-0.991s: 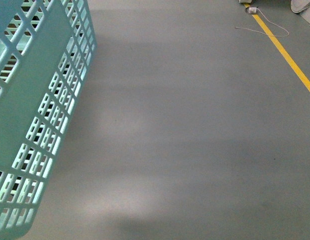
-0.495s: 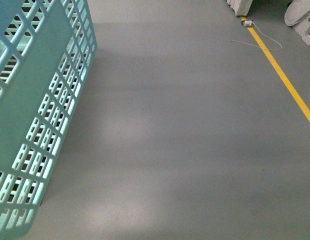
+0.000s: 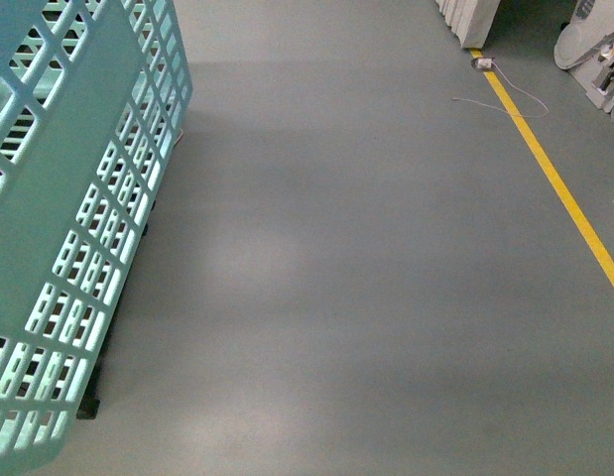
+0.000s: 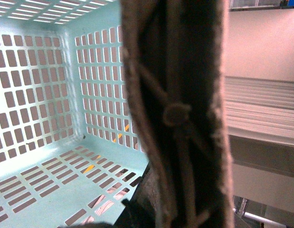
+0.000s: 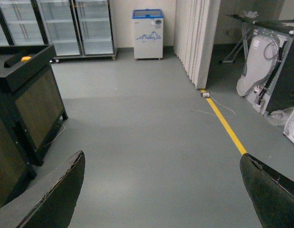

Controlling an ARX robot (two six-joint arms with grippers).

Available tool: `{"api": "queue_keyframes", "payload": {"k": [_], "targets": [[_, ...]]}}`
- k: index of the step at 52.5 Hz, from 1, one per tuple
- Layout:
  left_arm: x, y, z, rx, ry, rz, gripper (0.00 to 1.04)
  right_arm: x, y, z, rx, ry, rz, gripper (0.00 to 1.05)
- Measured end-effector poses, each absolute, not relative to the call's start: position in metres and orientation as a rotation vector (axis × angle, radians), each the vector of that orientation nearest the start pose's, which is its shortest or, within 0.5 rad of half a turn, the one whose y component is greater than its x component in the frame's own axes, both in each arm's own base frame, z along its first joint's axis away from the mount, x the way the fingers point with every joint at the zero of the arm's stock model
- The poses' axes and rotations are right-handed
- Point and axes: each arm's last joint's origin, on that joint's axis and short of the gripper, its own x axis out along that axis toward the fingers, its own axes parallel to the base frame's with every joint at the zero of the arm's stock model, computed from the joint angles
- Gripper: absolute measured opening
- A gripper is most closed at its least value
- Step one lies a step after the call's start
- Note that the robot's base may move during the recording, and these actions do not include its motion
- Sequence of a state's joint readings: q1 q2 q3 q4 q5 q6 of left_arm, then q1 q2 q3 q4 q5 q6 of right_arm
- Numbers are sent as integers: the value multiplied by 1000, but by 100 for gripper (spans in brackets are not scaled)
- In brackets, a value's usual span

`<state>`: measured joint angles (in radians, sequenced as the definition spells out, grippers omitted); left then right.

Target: Pick lemon and mango into basket

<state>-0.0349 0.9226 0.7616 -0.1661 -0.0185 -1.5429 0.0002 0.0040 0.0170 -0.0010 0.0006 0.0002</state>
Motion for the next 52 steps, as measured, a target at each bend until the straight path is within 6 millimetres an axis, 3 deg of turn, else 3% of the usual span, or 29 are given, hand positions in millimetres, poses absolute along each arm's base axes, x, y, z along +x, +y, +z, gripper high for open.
{"api": "queue_keyframes", "payload": {"k": [52], "targets": [[204, -8, 303, -1525, 274, 236, 5, 97, 0, 169, 0, -12, 0, 96]]}}
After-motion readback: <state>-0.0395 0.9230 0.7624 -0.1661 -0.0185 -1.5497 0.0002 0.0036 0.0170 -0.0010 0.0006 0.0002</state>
